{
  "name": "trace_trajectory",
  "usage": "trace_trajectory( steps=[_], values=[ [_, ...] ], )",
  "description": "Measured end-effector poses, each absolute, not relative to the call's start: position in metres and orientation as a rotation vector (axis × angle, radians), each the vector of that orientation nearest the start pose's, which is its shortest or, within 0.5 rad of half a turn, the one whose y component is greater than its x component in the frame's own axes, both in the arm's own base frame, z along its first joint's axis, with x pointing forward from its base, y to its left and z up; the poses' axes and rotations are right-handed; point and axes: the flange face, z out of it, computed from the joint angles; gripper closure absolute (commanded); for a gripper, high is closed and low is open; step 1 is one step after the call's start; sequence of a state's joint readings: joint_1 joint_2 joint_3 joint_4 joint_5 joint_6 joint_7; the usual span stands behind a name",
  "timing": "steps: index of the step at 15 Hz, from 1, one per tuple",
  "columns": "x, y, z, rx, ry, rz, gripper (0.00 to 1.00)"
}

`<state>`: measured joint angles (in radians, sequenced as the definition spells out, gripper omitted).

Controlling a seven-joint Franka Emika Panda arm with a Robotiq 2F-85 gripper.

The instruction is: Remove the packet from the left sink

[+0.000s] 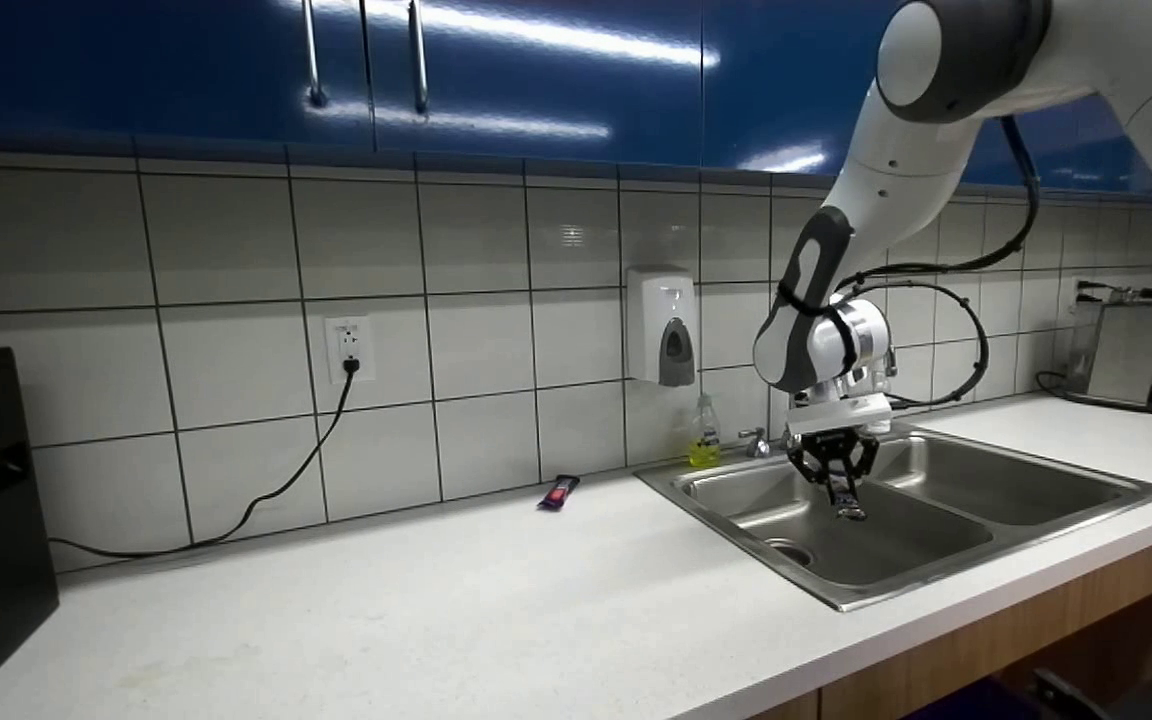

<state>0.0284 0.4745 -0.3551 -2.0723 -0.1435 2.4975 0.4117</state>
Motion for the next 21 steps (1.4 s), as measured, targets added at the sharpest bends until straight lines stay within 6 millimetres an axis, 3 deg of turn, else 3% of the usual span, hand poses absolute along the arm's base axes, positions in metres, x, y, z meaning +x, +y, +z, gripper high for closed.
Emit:
trace_trajectory(
  steps=[4,7,13,17,21],
  values=[
    [0.524,-0.143,0.228,-3.421,0.589,-0.021,0.92],
    [0.498,-0.098,0.235,-3.496,0.251,-0.118,0.92],
    [0.45,0.004,0.238,-3.431,-0.363,-0.363,0.92],
    [0.427,0.053,0.229,-3.315,-0.557,-0.418,0.92],
    [0.416,0.081,0.22,-3.276,-0.595,-0.384,0.92]
  ],
)
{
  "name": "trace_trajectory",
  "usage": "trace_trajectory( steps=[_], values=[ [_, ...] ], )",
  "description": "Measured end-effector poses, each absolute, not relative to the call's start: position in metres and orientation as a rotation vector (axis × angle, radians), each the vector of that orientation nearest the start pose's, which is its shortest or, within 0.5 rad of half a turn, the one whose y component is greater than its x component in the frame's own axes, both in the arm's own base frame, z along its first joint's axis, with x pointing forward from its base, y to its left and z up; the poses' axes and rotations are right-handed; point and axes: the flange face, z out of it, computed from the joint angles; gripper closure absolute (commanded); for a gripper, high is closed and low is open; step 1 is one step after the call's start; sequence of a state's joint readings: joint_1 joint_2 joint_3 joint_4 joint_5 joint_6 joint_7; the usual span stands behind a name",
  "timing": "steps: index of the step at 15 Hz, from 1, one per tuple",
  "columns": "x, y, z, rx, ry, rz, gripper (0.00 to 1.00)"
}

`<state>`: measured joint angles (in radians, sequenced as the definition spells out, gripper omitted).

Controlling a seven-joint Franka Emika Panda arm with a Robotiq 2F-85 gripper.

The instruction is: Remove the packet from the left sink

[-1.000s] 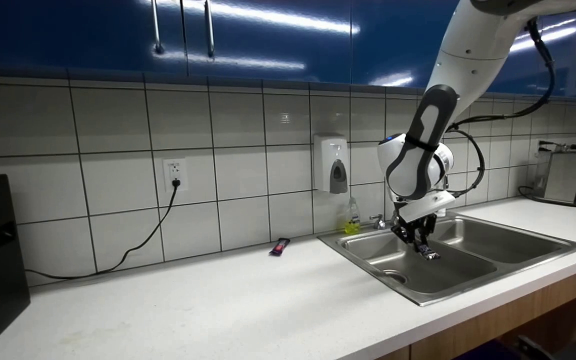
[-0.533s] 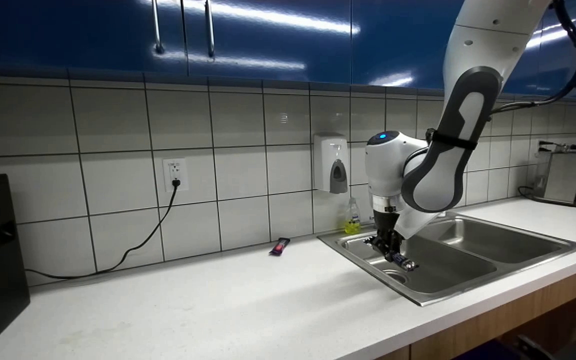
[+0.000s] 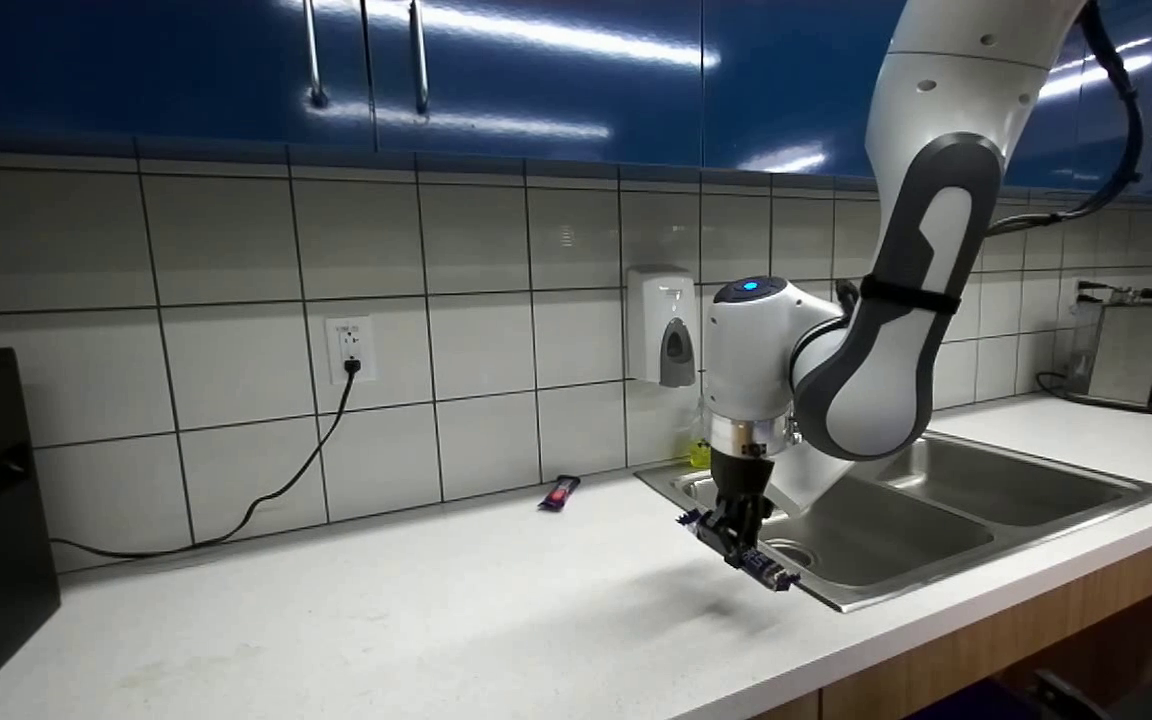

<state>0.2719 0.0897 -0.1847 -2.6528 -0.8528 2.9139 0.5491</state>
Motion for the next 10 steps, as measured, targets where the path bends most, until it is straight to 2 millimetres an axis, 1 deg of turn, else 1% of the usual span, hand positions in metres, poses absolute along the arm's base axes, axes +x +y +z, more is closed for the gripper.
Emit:
trace_trajectory(
  steps=[2,5,7,10],
  values=[
    [0.414,0.09,0.215,-3.277,-0.559,-0.345,0.92],
    [0.414,0.099,0.211,-3.325,-0.478,-0.219,0.92],
    [0.42,0.105,0.214,-3.365,-0.44,-0.125,0.92],
    [0.437,0.119,0.228,-3.408,-0.435,-0.057,0.92]
  ],
)
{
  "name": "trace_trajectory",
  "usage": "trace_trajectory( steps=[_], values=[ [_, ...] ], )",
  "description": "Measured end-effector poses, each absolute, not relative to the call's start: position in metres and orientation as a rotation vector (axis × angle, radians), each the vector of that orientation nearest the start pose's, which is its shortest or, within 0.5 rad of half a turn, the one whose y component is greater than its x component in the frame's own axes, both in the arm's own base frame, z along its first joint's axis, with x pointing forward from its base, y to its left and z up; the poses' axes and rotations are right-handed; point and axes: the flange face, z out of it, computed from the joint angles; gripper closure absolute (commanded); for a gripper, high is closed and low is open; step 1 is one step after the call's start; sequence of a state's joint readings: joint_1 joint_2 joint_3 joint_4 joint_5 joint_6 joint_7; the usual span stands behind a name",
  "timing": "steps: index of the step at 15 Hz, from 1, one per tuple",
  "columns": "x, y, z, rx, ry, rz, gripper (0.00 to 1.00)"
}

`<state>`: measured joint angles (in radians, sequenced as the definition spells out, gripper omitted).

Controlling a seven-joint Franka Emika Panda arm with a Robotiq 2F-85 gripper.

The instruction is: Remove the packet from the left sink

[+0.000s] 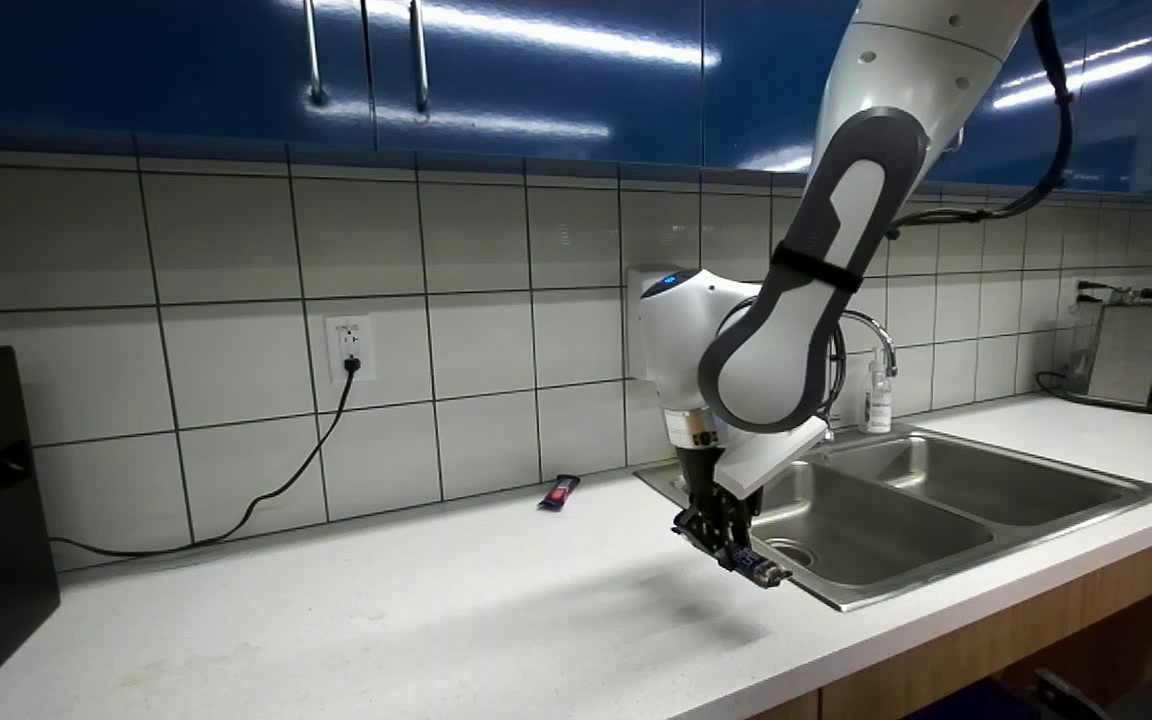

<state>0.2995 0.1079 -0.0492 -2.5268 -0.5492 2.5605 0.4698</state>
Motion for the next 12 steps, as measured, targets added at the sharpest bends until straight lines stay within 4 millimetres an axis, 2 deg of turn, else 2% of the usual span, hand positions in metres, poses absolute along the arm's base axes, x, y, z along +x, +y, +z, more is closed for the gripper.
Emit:
trace_trajectory(
  steps=[5,12],
  values=[
    [0.465,0.137,0.244,-3.431,-0.47,-0.072,0.92],
    [0.487,0.141,0.233,-3.435,-0.464,-0.061,0.92]
  ],
)
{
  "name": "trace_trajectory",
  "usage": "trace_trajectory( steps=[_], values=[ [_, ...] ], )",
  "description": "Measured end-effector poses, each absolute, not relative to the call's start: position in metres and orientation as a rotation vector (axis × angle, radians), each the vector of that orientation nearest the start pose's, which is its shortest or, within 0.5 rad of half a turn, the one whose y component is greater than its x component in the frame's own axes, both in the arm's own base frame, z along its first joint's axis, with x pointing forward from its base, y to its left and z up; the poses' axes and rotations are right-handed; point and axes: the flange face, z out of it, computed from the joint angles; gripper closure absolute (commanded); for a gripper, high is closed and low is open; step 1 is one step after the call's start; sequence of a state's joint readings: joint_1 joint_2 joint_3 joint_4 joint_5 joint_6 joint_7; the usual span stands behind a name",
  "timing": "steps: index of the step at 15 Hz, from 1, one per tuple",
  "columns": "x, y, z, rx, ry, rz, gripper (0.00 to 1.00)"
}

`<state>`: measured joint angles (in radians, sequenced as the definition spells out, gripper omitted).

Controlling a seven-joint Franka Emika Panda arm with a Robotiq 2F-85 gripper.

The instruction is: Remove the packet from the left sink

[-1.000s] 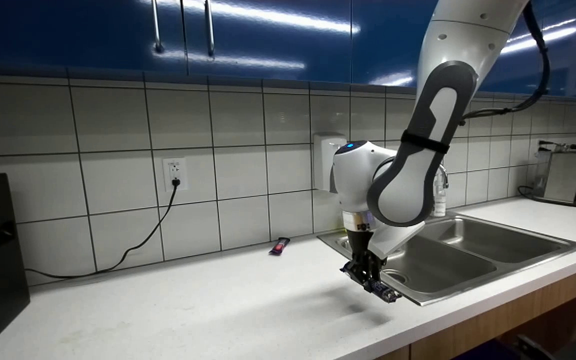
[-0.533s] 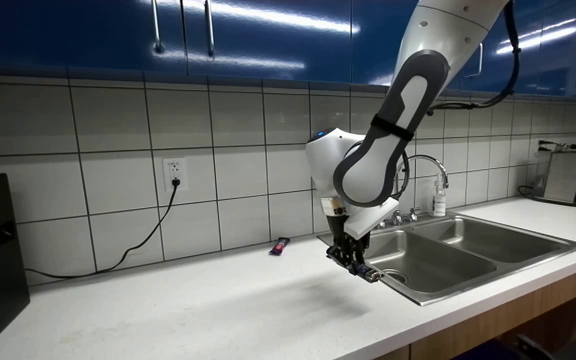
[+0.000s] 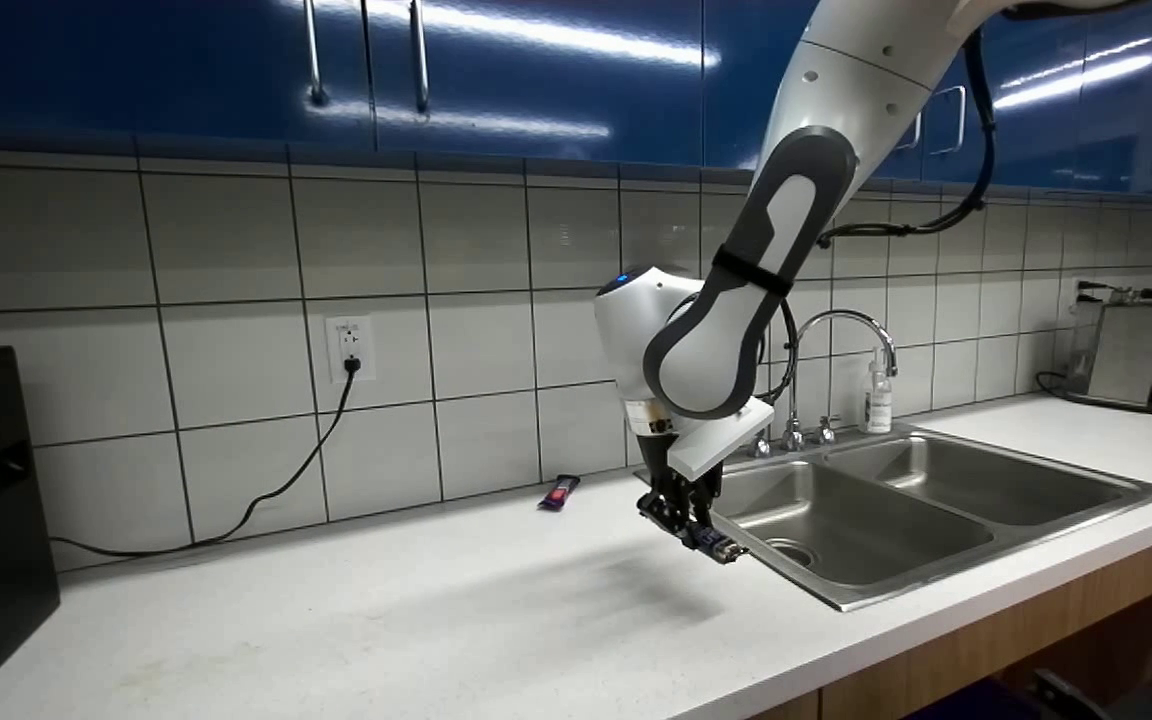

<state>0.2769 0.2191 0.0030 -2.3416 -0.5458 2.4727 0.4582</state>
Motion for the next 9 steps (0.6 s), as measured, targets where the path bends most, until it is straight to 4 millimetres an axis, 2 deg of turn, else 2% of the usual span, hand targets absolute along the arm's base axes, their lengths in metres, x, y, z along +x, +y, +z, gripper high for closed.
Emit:
trace_trajectory(
  steps=[9],
  values=[
    [0.488,0.129,0.201,-3.417,-0.44,-0.017,0.92]
  ],
)
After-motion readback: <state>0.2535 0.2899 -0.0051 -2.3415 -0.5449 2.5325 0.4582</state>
